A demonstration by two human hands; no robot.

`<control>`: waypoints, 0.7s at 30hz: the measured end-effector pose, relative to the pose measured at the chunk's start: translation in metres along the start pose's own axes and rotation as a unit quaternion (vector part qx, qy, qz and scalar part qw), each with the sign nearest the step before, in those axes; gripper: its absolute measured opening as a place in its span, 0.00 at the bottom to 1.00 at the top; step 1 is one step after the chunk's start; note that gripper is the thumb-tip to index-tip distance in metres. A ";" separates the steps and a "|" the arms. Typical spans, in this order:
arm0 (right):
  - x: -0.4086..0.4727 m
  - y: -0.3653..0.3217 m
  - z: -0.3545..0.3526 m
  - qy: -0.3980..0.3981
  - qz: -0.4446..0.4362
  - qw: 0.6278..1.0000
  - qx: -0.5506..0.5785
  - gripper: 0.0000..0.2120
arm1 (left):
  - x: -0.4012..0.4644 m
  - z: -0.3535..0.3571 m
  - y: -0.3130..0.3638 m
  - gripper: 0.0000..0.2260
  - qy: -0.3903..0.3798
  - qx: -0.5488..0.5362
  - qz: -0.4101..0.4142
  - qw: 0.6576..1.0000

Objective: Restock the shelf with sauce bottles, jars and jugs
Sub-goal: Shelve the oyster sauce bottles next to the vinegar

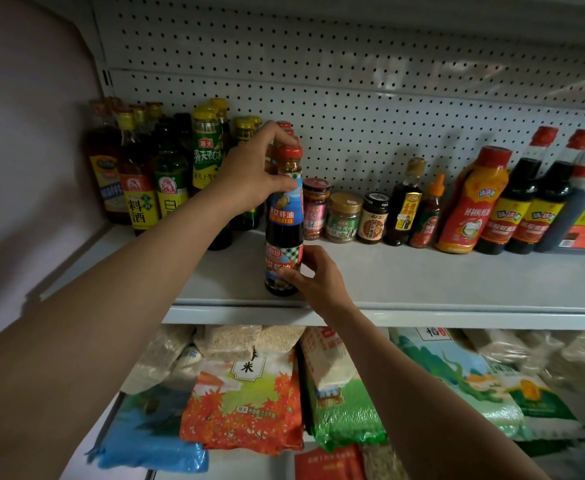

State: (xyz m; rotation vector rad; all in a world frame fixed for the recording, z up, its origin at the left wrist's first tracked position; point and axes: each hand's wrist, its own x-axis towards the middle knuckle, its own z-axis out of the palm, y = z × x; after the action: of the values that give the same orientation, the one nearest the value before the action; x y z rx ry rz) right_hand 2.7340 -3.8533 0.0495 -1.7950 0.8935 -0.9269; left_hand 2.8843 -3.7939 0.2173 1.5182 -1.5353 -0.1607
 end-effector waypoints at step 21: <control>0.020 0.005 0.003 -0.004 -0.011 1.000 -0.008 0.26 | 0.017 0.003 -0.011 0.23 0.012 0.012 -0.004 1.000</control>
State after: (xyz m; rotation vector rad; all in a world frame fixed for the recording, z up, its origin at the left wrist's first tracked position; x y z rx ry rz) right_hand 2.7444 -3.8709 0.0483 -1.8245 0.8797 -0.9293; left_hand 2.8938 -3.8119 0.2166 1.5408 -1.5176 -0.1287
